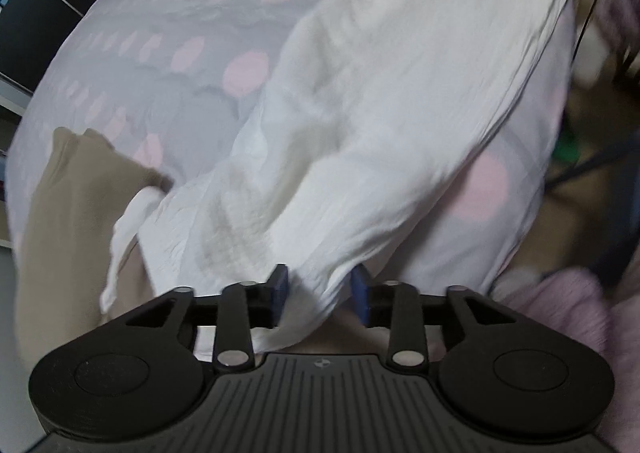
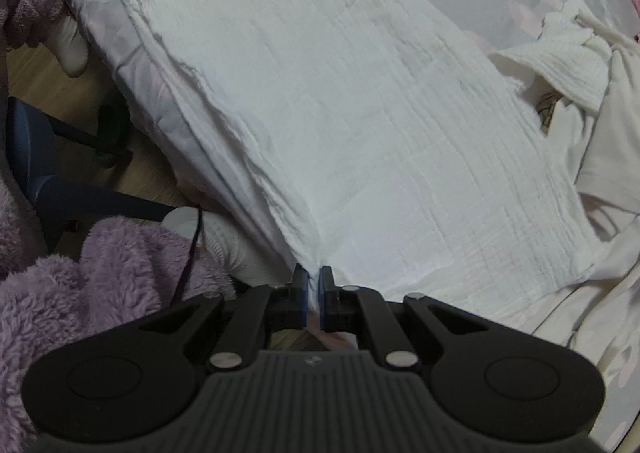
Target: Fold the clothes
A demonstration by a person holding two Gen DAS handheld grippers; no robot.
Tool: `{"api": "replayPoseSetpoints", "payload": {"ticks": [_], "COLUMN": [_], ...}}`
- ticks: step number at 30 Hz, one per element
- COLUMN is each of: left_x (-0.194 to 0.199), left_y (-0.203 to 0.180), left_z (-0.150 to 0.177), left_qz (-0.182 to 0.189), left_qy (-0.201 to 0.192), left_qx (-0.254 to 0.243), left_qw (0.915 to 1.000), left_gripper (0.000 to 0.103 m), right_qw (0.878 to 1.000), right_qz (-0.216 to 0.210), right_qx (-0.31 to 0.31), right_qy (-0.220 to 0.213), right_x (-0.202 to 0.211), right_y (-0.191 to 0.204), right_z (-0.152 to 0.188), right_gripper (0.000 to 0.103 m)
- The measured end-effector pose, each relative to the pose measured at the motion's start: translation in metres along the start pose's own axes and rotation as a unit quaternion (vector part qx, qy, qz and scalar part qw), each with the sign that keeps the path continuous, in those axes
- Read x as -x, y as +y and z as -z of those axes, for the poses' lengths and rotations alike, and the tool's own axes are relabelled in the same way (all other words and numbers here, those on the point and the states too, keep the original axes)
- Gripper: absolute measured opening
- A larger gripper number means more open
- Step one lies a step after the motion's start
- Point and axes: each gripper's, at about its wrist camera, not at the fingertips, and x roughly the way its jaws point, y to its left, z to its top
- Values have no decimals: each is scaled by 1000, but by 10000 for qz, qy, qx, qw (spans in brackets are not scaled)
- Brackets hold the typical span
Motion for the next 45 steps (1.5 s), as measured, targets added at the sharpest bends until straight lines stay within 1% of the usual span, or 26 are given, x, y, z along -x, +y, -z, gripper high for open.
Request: {"api": "replayPoseSetpoints", "payload": {"ticks": [1, 3, 4, 6, 8, 10, 12, 14, 17, 21, 24, 25, 27, 29, 30, 31, 33, 35, 37, 40, 43, 45], "left_x": [3, 8, 8, 9, 3, -7, -17, -23, -29, -35, -41, -43, -46, -50, -52, -53, -57, -58, -59, -62, -64, -66], "left_y": [1, 4, 7, 12, 15, 16, 18, 20, 23, 25, 25, 26, 26, 27, 27, 27, 27, 29, 30, 31, 31, 31], "left_z": [-3, -9, -12, -20, -27, -33, -38, -42, -50, -56, -60, -61, -63, -66, -67, -68, -71, -71, -71, -73, -77, -81], "left_qz": [61, 112, 102, 81, -69, -339, -532, -584, -647, -633, -613, -606, -593, -580, -573, -567, -553, -553, -552, -547, -526, -526], "left_qy": [-143, -367, -449, -612, -516, -318, -169, -132, -118, -77, -14, 7, 49, 90, 111, 132, 174, 191, 213, 283, 330, 347], "left_qx": [54, 179, 250, 392, 441, 413, 423, 415, 429, 452, 458, 460, 464, 468, 470, 472, 475, 531, 571, 562, 492, 435], "left_qw": [9999, 9991, 9986, 9973, 9977, 9981, 9975, 9973, 9969, 9969, 9971, 9971, 9971, 9972, 9972, 9972, 9972, 9969, 9966, 9965, 9969, 9971], "left_gripper": [40, 40, 41, 41, 42, 42, 42, 42, 42, 42, 42, 42, 42, 42, 42, 42, 42, 42, 42, 42, 42, 42], "right_qw": [10000, 9999, 9998, 9994, 9985, 9970, 9922, 9812, 9553, 9227, 9097, 9065, 9031, 9010, 8995, 8980, 8954, 8922, 8910, 8871, 8756, 8699], "right_qz": [-53, -97, -112, -175, -222, -139, -63, 58, 377, 1025, 1209, 1262, 1362, 1378, 1350, 1300, 1207, 1143, 1143, 1379, 1699, 1819], "right_qx": [-13, -77, -113, -293, -497, -757, -1225, -1828, -2731, -3511, -3735, -3778, -3814, -3878, -3937, -4010, -4136, -4247, -4266, -4196, -4142, -4109], "right_qy": [31, 71, 88, 91, 93, 32, -226, -616, -1070, -1221, -1356, -1400, -1431, -1372, -1331, -1266, -1121, -1027, -1055, -1345, -1813, -2034], "right_x": [-1, -2, -3, -2, -1, 2, 10, 21, 33, 34, 33, 32, 29, 23, 19, 12, 2, -5, -7, 3, 17, 23], "right_y": [1, 1, 1, -1, -4, -9, -21, -35, -57, -79, -93, -96, -103, -110, -113, -116, -122, -127, -129, -132, -137, -142], "right_z": [1, 4, 5, 10, 16, 26, 38, 53, 75, 93, 94, 93, 89, 86, 85, 85, 86, 88, 89, 84, 75, 68], "right_gripper": [6, 7, 11, 16, 17, 19, 20, 20, 20, 22, 23, 25, 26, 27, 31, 40, 48, 50, 49, 49, 45, 44]}}
